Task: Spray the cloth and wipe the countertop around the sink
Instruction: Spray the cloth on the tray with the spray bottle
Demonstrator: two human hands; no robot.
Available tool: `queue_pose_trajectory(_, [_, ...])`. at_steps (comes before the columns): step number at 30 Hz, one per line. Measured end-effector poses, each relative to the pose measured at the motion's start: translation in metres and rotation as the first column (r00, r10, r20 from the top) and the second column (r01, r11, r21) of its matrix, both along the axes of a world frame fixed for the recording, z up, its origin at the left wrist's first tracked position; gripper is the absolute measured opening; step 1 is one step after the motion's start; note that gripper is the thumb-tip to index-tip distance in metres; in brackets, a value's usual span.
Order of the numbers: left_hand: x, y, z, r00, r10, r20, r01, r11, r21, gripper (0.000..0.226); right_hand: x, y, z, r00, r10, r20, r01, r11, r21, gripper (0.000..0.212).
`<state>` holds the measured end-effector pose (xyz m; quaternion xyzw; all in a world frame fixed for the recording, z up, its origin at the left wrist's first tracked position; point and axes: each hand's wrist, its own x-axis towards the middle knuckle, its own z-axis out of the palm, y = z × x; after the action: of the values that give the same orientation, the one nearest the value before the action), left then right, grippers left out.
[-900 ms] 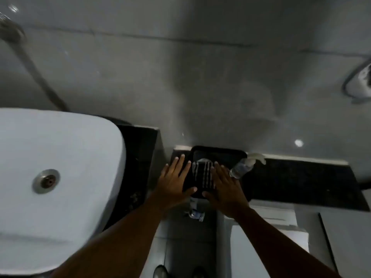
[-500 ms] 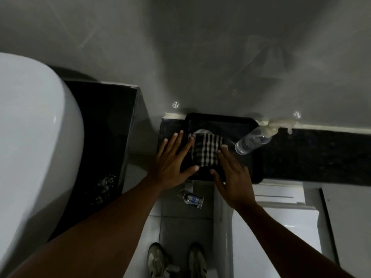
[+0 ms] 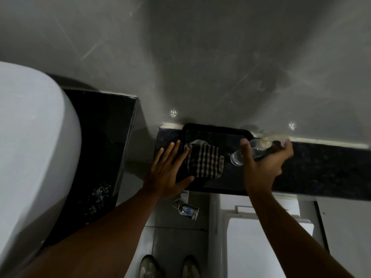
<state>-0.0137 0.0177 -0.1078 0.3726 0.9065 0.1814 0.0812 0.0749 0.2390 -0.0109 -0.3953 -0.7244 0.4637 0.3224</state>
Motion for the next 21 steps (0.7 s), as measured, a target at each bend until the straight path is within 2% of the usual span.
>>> queue_pose_trajectory(5, [0.002,0.000,-0.002,1.000,0.008,-0.021,-0.008,0.999,0.031,0.083,-0.017,0.011,0.003,0.996,0.093,0.009,-0.093,0.995,0.030,0.063])
queue_pose_trajectory(8, [0.002,0.000,-0.003,0.999,0.010,-0.034,-0.009,0.999,0.048,0.082,-0.012,0.014,0.011,0.990,0.113,-0.085,-0.112,0.994,0.015,0.061])
queue_pose_trajectory(9, [0.002,0.000,-0.004,0.999,0.013,-0.035,-0.011,0.999,0.049,0.082,-0.008,0.016,0.015,0.985,0.138,-0.105,-0.139,0.990,-0.001,0.054])
queue_pose_trajectory(11, [0.001,-0.001,-0.006,0.999,0.018,-0.033,-0.016,0.999,0.044,0.082,-0.002,0.021,0.024,0.961,0.270,-0.052,-0.274,0.958,-0.081,0.027])
queue_pose_trajectory(13, [0.001,-0.001,-0.007,1.000,0.019,-0.024,-0.018,0.999,0.041,0.083,0.002,0.024,0.028,0.864,0.499,0.063,-0.473,0.850,-0.230,0.013])
queue_pose_trajectory(15, [0.002,-0.001,-0.007,1.000,0.022,-0.022,-0.021,0.999,0.049,0.083,0.002,0.021,0.027,0.694,0.685,0.223,-0.591,0.719,-0.366,0.015])
queue_pose_trajectory(17, [0.002,-0.001,-0.006,0.999,0.022,-0.025,-0.020,0.998,0.056,0.083,0.002,0.014,0.022,0.542,0.737,0.405,-0.636,0.674,-0.375,0.023])
queue_pose_trajectory(18, [0.003,-0.001,-0.006,0.999,0.023,-0.027,-0.021,0.998,0.058,0.083,0.001,0.011,0.019,0.505,0.722,0.473,-0.656,0.677,-0.334,0.029])
queue_pose_trajectory(21, [0.003,-0.001,-0.005,0.999,0.027,-0.031,-0.024,0.997,0.078,0.083,-0.002,0.007,0.012,0.509,0.673,0.536,-0.676,0.699,-0.235,0.036])
